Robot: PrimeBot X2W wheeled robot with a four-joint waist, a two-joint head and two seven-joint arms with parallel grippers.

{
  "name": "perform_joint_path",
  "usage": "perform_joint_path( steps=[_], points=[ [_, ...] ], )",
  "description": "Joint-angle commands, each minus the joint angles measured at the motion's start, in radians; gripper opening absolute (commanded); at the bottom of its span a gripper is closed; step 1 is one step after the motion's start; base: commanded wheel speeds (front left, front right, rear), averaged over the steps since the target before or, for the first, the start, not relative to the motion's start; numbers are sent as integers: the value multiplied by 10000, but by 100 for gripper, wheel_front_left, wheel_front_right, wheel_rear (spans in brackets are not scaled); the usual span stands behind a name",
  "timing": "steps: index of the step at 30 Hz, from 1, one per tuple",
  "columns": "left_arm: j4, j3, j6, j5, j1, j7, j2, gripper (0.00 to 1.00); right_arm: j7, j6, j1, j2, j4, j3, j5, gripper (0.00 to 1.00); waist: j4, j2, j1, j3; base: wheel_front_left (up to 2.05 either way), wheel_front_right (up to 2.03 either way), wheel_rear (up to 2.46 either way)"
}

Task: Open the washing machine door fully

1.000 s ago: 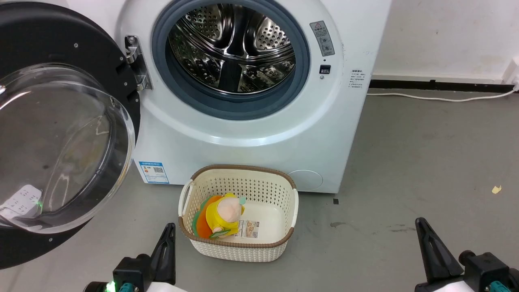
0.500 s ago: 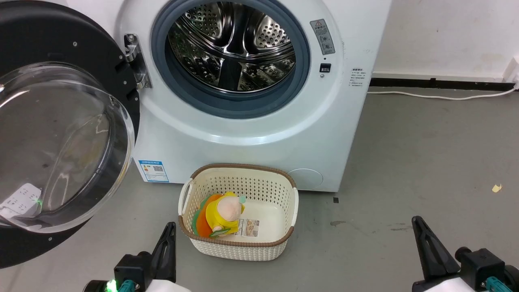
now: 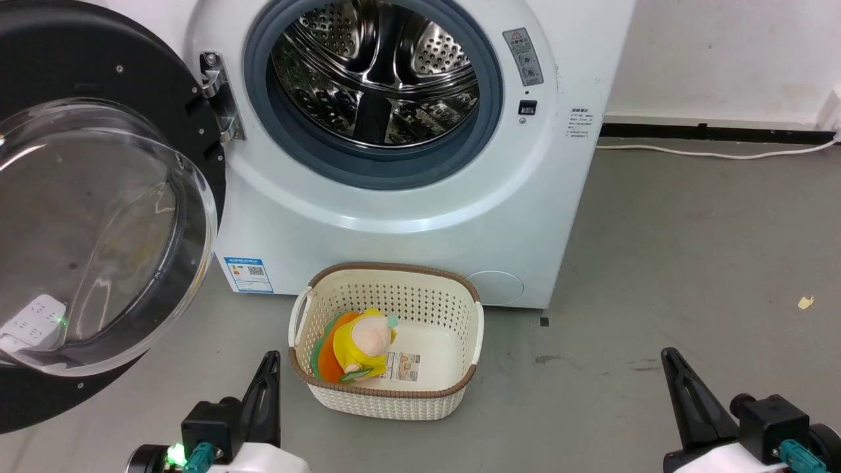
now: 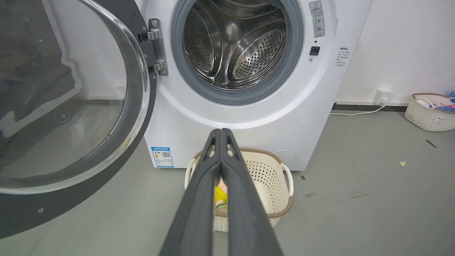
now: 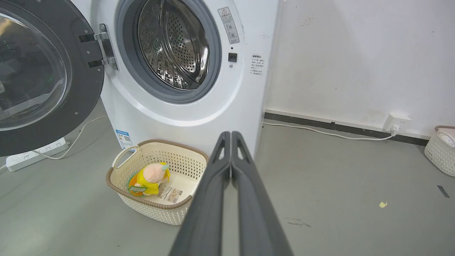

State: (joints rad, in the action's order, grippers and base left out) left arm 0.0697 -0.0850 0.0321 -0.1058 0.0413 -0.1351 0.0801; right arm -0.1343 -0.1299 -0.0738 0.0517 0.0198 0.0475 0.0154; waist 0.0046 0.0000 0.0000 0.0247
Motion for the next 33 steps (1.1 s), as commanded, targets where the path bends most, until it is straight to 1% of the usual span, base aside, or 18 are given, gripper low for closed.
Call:
perform_joint_path(
  steps=[1, 33],
  points=[
    [-73, 42, -24, 93, -104, 59, -10, 0, 45, -4, 170, -7, -68, -36, -60, 0, -1, 0, 0, -5, 0, 0, 0],
    [-388, 451, -174, 581, -260, 712, -156, 0, 701, -6, 457, -11, -134, -258, -108, 0, -24, 0, 0, -128, 0, 0, 0]
  ],
)
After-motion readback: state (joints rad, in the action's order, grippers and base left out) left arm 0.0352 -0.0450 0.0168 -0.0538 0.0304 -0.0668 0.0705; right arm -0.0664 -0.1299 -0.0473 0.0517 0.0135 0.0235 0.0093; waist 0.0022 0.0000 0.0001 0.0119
